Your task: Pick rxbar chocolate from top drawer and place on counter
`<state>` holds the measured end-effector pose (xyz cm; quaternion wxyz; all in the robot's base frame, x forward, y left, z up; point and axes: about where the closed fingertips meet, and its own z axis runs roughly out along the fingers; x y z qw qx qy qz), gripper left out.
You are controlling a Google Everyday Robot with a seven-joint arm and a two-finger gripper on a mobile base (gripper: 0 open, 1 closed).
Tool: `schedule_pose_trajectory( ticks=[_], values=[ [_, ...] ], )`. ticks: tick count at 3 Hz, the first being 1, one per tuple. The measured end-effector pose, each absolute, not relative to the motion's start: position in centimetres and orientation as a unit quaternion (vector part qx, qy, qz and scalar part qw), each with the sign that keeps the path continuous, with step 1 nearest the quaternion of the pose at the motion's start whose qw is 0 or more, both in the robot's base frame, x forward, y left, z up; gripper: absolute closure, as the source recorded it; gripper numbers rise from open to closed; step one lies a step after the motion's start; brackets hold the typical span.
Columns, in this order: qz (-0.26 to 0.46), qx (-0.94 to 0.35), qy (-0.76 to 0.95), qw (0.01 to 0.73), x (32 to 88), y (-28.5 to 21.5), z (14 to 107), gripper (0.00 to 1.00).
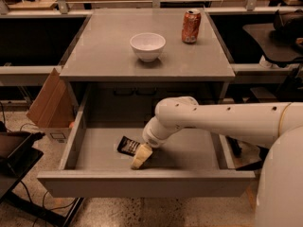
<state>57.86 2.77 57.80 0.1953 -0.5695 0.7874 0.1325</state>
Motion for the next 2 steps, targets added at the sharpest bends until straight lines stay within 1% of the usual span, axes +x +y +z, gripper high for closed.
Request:
schedule_pose_trajectory(
  ticks=[2],
  values=[
    [0.133,-0.57,0.787,0.195,57.86,2.78,59.53,0.85]
  ],
)
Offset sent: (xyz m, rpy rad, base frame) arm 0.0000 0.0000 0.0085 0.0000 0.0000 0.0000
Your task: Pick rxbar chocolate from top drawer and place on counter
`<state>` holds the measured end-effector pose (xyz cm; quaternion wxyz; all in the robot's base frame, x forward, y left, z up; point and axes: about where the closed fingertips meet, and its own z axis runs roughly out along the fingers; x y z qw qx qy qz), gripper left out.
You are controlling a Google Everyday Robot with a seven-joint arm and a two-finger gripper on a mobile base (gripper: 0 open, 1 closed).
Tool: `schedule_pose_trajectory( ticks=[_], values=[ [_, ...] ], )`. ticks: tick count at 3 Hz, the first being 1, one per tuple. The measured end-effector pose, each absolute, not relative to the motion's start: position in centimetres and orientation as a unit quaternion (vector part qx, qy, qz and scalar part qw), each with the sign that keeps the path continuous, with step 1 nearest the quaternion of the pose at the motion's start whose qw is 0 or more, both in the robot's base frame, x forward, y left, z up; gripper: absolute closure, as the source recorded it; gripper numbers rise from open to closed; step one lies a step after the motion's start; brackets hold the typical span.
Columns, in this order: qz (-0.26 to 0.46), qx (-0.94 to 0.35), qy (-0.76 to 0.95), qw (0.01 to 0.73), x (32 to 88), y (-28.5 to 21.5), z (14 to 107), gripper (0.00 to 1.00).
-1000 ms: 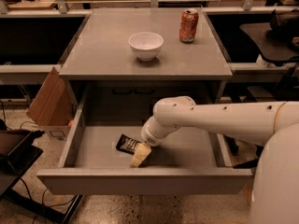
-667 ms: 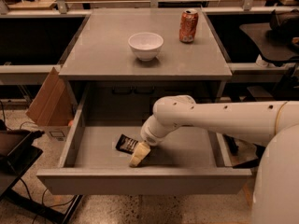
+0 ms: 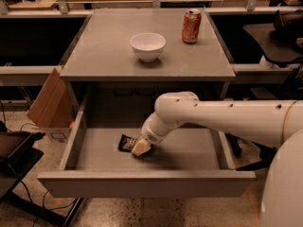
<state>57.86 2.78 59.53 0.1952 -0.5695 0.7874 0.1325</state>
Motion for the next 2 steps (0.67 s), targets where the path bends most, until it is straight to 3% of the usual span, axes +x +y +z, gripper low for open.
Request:
schedule_pose_trajectory(
  ticks=[1,2],
  values=[
    [0.133,-0.57,0.787,0.195,57.86,2.78,60.43,1.0],
    [0.133,-0.57,0.787,0.195,57.85,2.78,60.63,1.0]
  ],
)
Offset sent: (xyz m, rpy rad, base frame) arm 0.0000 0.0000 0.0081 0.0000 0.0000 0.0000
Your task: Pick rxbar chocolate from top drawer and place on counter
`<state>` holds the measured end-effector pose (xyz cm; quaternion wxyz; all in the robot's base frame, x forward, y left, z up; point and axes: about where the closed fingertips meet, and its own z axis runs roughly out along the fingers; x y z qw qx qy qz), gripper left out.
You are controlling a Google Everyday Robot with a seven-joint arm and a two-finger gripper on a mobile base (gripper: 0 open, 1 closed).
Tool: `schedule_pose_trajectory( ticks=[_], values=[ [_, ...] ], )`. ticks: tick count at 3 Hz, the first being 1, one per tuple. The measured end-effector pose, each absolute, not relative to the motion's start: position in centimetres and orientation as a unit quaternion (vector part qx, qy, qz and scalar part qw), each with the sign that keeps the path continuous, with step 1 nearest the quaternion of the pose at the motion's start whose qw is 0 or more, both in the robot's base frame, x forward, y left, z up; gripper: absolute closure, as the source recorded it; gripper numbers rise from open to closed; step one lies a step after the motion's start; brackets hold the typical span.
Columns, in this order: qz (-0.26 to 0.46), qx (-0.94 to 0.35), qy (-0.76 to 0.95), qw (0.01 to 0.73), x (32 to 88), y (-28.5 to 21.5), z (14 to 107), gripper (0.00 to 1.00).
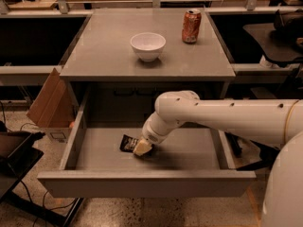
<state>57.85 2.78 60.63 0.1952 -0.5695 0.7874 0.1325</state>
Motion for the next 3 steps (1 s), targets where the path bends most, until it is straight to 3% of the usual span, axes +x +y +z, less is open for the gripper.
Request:
schedule_pose_trajectory(
  ticks=[1,2,3],
  values=[
    [0.129,-0.587,0.777,0.185,57.8,2.7,61.5,1.0],
    [0.072,-0.644,0.733,0.207,64.7,3.7,60.3,1.0],
    [0.058,-0.656,0.723,0.21,66.2,4.0,60.2,1.0]
  ],
)
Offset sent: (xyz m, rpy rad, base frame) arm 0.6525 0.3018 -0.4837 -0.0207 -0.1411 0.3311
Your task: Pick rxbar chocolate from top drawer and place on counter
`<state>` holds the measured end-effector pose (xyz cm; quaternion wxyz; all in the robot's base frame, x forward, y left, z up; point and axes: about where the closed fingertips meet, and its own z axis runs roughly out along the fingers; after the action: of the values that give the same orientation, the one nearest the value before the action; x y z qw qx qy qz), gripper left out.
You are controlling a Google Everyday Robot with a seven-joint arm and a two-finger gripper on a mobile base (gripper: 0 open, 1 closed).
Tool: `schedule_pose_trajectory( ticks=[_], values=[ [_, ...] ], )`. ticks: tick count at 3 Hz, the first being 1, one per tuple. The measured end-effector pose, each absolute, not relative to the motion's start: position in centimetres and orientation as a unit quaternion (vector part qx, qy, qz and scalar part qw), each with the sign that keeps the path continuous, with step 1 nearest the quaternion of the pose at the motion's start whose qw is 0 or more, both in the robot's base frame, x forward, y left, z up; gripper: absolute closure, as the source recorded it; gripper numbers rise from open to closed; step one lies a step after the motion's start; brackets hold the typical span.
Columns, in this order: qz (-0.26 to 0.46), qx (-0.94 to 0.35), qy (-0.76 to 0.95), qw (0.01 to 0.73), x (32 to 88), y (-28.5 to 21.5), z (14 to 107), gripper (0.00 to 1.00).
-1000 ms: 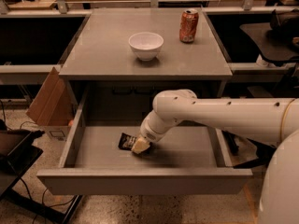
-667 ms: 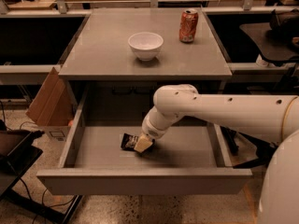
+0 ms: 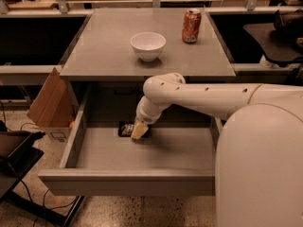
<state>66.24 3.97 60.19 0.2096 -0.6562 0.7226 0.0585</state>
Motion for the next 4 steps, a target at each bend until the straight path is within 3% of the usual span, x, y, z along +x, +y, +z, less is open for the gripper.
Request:
schedule_pose_trajectory(
  ticks=[3,4],
  values=[
    [0.053,-0.663,0.717,0.209,64.5,5.0,64.6,1.0],
    [0.055,-0.696,0.696,0.166,56.8,10.9,70.7,1.0]
  ],
)
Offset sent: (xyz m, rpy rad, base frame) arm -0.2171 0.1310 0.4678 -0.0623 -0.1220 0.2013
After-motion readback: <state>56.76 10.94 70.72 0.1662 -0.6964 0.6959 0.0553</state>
